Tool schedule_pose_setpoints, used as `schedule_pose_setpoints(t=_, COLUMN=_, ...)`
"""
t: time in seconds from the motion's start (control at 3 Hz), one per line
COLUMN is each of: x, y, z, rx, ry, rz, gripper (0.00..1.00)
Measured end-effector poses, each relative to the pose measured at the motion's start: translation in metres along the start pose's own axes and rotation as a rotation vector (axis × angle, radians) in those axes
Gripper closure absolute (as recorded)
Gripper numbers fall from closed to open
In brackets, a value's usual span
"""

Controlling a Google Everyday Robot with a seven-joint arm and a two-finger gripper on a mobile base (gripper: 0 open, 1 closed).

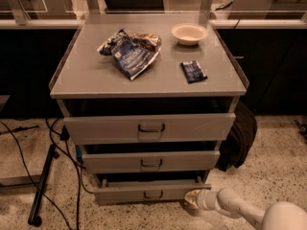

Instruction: Close bottom drawer

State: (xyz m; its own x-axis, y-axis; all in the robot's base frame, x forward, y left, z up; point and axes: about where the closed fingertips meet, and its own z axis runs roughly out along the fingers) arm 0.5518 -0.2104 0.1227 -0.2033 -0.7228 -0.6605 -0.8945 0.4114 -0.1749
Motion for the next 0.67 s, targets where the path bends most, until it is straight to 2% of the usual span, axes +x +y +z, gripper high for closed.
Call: schedule_pose_setpoints(t=0.67, x=-0.003, y=-0.024, z=0.014, rx=0.064, ry=-0.022, rz=-0.029, gripper=1.0)
